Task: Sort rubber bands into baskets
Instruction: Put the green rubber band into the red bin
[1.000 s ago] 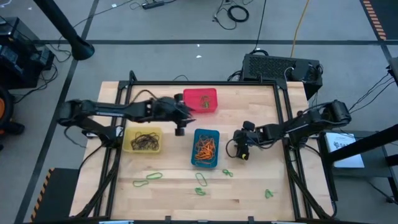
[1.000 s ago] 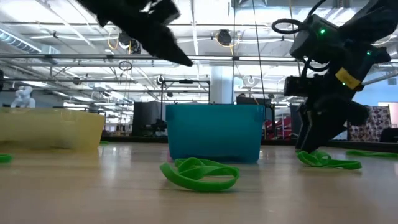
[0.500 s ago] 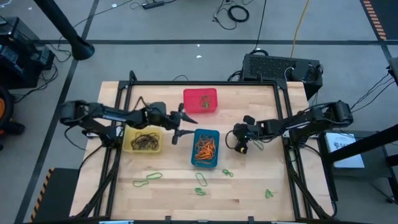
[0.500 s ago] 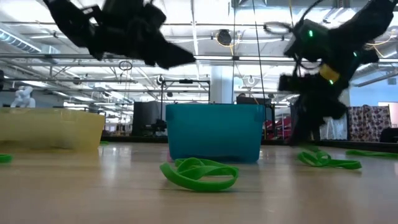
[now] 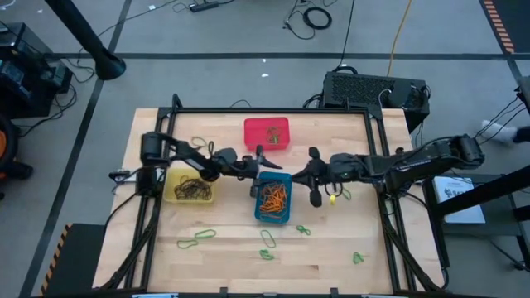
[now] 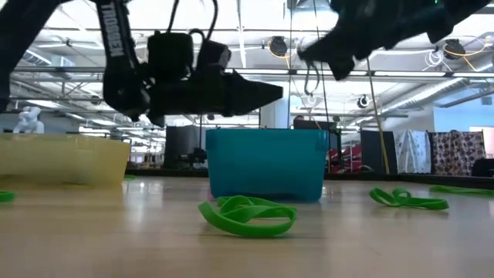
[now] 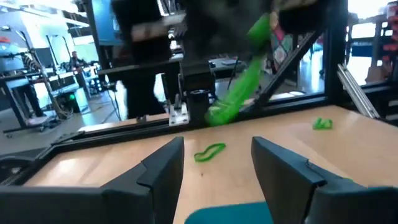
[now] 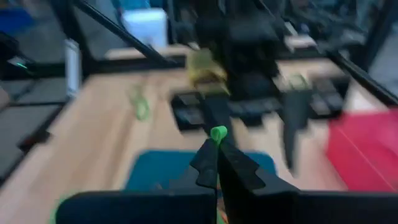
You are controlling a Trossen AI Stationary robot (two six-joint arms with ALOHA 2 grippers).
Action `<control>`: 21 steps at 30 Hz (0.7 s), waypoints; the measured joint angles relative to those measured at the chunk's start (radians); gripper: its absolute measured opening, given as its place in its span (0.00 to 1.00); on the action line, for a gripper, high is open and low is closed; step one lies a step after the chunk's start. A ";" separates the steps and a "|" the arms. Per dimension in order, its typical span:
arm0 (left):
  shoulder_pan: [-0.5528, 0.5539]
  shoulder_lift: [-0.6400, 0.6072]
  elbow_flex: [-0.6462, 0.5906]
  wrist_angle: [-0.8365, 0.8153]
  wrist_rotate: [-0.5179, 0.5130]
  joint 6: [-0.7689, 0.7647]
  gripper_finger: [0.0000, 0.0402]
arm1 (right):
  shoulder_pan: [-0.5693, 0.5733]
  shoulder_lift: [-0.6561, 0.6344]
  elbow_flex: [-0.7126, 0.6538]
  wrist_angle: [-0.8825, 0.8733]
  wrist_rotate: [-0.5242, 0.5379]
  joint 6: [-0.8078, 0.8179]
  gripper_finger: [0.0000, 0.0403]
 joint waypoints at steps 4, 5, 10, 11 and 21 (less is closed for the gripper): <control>0.000 0.044 0.063 0.005 0.038 -0.033 0.49 | 0.018 0.014 0.000 0.102 -0.016 -0.013 0.00; 0.000 0.050 0.079 0.005 0.062 -0.038 0.49 | 0.023 0.018 0.000 0.113 -0.016 -0.013 0.00; -0.005 0.053 0.115 -0.001 0.161 -0.064 0.49 | 0.026 0.055 0.000 0.146 -0.017 -0.012 0.00; -0.006 0.053 0.118 -0.003 0.178 -0.064 0.49 | 0.026 0.063 0.000 0.149 -0.017 -0.012 0.00; -0.022 0.053 0.139 -0.037 0.207 -0.089 0.49 | 0.030 0.120 0.000 0.177 -0.018 -0.013 0.00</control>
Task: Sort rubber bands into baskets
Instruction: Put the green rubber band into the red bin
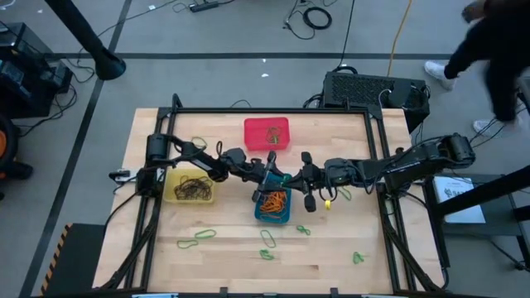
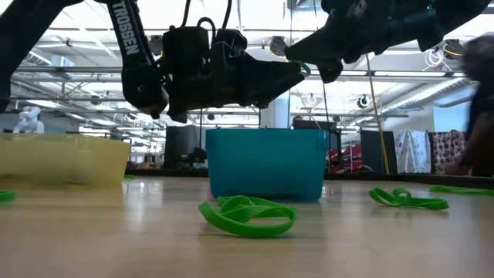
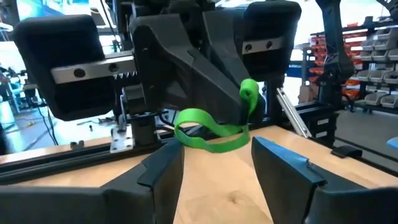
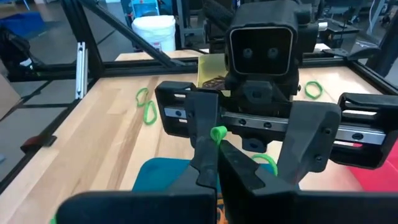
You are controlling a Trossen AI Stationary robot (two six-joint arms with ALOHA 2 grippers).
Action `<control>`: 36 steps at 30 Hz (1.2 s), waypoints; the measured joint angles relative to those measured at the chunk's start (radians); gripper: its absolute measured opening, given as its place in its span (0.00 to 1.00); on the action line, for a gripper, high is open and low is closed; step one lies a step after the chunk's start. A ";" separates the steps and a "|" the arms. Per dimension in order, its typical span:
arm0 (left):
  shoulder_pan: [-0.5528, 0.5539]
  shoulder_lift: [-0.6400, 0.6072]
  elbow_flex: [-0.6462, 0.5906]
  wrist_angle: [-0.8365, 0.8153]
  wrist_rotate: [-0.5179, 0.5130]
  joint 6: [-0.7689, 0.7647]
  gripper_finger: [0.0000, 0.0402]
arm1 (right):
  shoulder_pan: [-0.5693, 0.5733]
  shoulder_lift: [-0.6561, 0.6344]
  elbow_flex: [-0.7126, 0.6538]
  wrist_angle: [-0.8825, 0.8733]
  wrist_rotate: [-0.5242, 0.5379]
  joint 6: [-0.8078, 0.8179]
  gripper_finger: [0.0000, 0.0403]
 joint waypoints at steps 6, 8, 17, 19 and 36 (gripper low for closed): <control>-0.002 0.000 0.000 -0.006 0.000 -0.001 0.49 | 0.001 0.001 0.000 -0.001 0.002 -0.008 0.00; -0.004 0.000 0.000 -0.012 0.000 -0.017 0.49 | 0.001 0.001 0.000 0.001 0.002 -0.019 0.00; -0.008 0.000 0.000 -0.040 0.085 -0.056 0.49 | 0.001 0.000 0.000 -0.045 0.023 -0.053 0.00; -0.008 0.000 0.000 -0.028 0.088 -0.078 0.49 | 0.001 0.000 0.000 -0.061 0.054 -0.052 0.00; -0.008 0.000 0.031 -0.067 0.032 -0.081 0.49 | 0.001 0.000 0.000 -0.064 0.060 -0.049 0.00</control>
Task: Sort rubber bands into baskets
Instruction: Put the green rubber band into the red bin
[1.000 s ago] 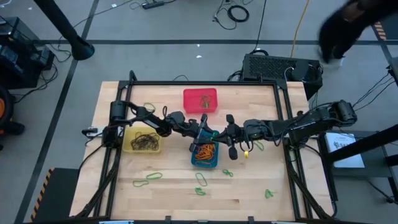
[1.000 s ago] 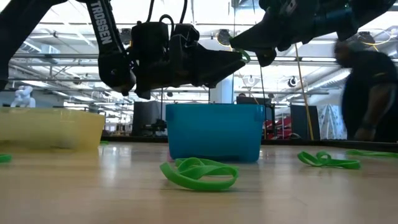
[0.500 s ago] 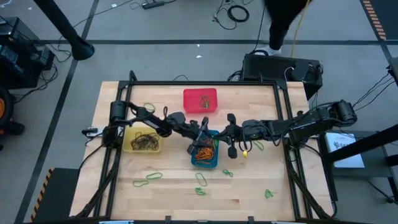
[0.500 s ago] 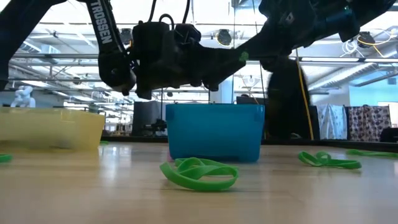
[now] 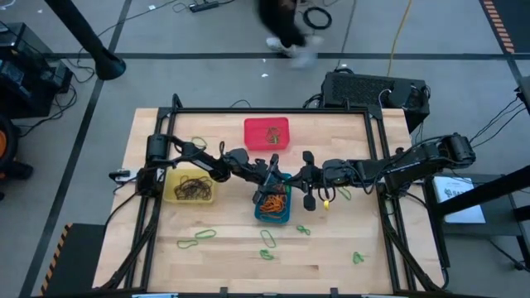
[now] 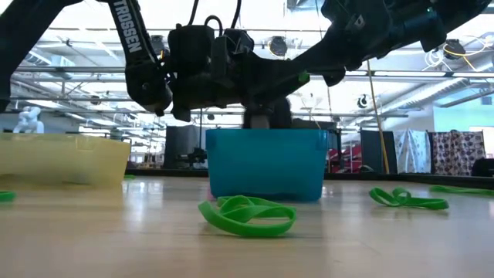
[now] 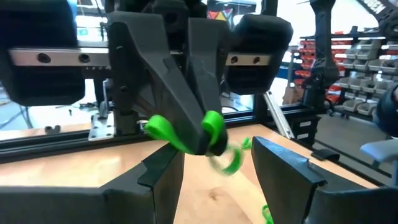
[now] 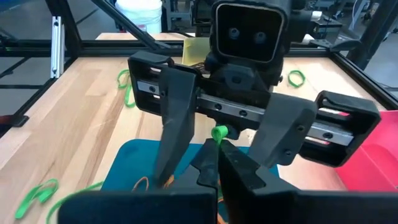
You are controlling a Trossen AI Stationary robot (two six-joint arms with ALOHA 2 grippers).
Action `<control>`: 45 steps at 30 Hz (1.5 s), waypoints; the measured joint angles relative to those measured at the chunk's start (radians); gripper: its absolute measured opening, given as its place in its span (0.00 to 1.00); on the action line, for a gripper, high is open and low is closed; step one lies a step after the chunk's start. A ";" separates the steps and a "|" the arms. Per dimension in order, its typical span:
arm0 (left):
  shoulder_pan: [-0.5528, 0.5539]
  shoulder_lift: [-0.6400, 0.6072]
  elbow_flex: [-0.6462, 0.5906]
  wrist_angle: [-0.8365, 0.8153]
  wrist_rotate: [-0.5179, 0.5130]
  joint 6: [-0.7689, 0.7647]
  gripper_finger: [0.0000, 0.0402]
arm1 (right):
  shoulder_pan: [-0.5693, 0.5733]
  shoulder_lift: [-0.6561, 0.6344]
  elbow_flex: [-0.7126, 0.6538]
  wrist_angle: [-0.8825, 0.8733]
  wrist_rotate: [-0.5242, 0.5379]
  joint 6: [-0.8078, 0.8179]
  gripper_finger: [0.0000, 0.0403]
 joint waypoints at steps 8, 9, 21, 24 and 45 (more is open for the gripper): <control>0.000 0.000 0.000 -0.012 -0.034 0.002 0.49 | 0.000 0.000 0.000 -0.014 -0.006 0.004 0.00; 0.000 0.000 0.000 -0.016 -0.034 0.002 0.48 | 0.000 0.000 0.000 -0.014 -0.006 0.004 0.00; 0.000 0.000 0.000 -0.020 -0.074 0.002 0.09 | 0.000 0.000 0.000 -0.005 -0.006 0.003 0.21; 0.000 0.000 0.000 -0.022 -0.079 0.002 0.02 | 0.000 0.000 0.000 -0.006 -0.007 0.003 0.28; -0.023 -0.597 0.011 -1.492 -0.098 0.138 0.01 | 0.001 -0.044 0.001 -0.236 -0.013 0.004 0.61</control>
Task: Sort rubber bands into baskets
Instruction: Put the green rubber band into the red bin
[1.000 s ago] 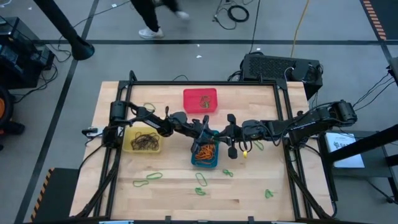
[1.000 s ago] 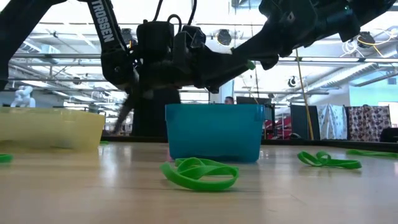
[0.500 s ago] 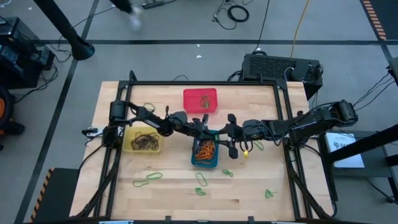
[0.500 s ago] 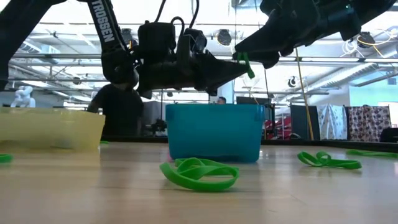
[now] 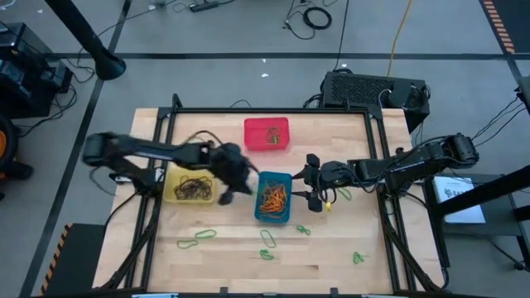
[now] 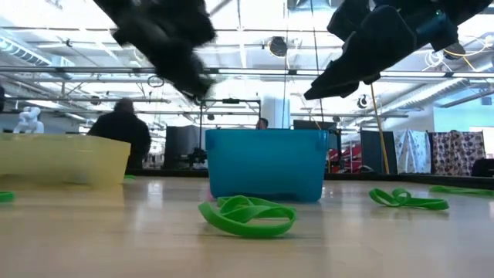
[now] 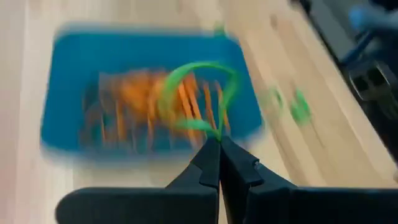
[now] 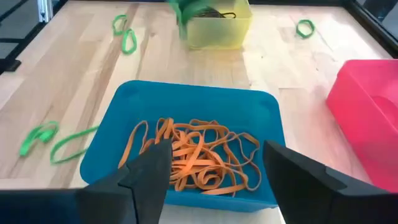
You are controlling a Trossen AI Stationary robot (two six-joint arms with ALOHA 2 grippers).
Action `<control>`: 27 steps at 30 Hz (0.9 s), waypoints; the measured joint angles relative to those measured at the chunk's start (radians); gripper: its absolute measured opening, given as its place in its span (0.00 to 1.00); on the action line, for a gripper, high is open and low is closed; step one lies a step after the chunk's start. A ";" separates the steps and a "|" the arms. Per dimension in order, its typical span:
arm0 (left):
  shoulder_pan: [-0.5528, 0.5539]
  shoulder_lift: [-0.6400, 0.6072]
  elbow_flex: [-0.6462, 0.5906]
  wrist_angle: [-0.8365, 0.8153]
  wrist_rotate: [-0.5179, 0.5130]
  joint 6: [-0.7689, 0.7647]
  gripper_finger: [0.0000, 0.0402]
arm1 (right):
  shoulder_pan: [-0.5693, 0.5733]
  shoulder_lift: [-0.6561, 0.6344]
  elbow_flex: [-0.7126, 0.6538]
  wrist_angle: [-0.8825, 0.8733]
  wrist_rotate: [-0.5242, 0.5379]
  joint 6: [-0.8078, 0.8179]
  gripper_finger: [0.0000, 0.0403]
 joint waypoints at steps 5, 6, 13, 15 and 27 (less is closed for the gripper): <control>-0.073 -0.237 0.010 -0.447 -0.135 -0.197 0.00 | 0.005 0.000 0.000 -0.002 0.000 -0.017 0.60; -0.091 -0.272 0.010 -0.515 -0.179 -0.235 0.00 | 0.005 0.000 0.000 -0.002 0.000 -0.027 0.60; -0.148 -0.396 0.010 -0.815 -0.455 -0.497 0.00 | 0.005 0.000 0.000 0.000 0.000 -0.091 0.60; -0.156 -0.399 0.010 -0.902 -0.445 -0.580 0.00 | 0.005 0.000 0.000 -0.001 0.000 -0.085 0.60; -0.224 -0.389 0.009 -0.960 -0.476 -0.695 0.00 | 0.005 0.000 -0.001 -0.039 0.000 -0.071 0.60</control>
